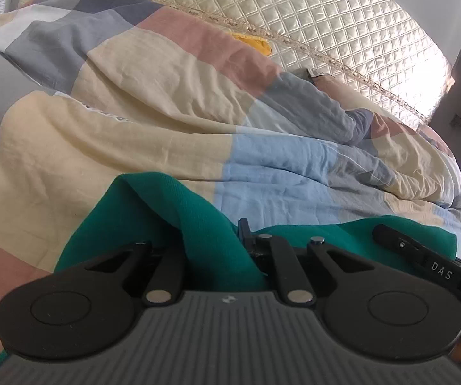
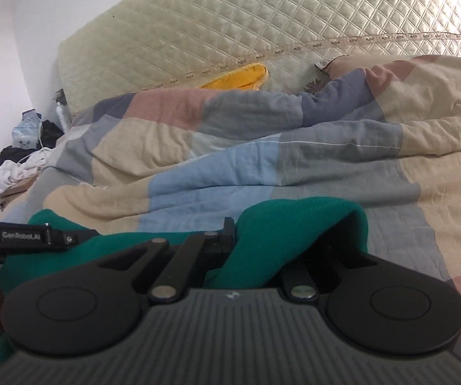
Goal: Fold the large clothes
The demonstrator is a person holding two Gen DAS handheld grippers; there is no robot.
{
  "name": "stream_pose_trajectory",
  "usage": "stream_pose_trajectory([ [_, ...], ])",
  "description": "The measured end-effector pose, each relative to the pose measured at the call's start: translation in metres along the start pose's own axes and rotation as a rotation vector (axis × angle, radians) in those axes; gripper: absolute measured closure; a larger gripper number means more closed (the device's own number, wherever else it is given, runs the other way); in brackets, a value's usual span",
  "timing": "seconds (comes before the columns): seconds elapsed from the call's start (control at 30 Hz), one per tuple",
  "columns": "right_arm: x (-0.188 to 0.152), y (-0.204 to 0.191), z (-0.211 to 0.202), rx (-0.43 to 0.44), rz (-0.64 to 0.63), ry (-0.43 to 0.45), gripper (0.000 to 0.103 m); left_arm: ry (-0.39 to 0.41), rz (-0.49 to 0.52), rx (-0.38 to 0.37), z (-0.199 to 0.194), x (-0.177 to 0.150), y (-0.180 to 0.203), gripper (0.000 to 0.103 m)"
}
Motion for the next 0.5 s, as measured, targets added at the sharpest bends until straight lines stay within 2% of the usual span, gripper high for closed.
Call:
stream_pose_trajectory([
  [0.13, 0.005, -0.005, -0.011, -0.007, -0.021, 0.008, 0.094, 0.001, 0.036, 0.000, -0.034, 0.005, 0.016, 0.087],
  [0.2, 0.009, -0.010, -0.023, 0.007, -0.037, 0.013, 0.094, 0.004, 0.066, 0.027, -0.049, 0.007, 0.023, 0.072],
  [0.23, 0.011, -0.013, -0.029, 0.009, -0.045, 0.012, 0.094, 0.011, 0.063, 0.032, -0.057, 0.007, 0.024, 0.050],
  [0.27, 0.012, -0.015, -0.036, 0.006, -0.046, 0.009, 0.093, 0.018, 0.055, 0.018, -0.065, 0.007, 0.026, 0.040],
  [0.33, 0.013, -0.019, -0.053, 0.005, -0.032, 0.005, 0.085, 0.027, 0.051, 0.004, -0.083, 0.006, 0.030, 0.039],
  [0.4, 0.013, -0.022, -0.075, 0.012, -0.012, 0.010, 0.061, 0.034, 0.069, 0.023, -0.104, 0.001, 0.036, 0.039],
  [0.47, 0.014, -0.027, -0.105, 0.020, -0.003, 0.031, 0.053, 0.050, 0.082, 0.020, -0.133, -0.007, 0.046, 0.039],
  [0.5, 0.014, -0.030, -0.120, 0.024, 0.000, 0.037, 0.053, 0.059, 0.085, 0.011, -0.149, -0.011, 0.051, 0.039],
])
Point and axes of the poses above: each gripper's, at about its wrist camera, not at the fingertips, and z roughly the way its jaws point, y to its right, x to its top, the point moved 3 cm from there along z, roughly the way its jaws point, and after that the axes turned 2 degrees about -x, right-handed, at the moved point
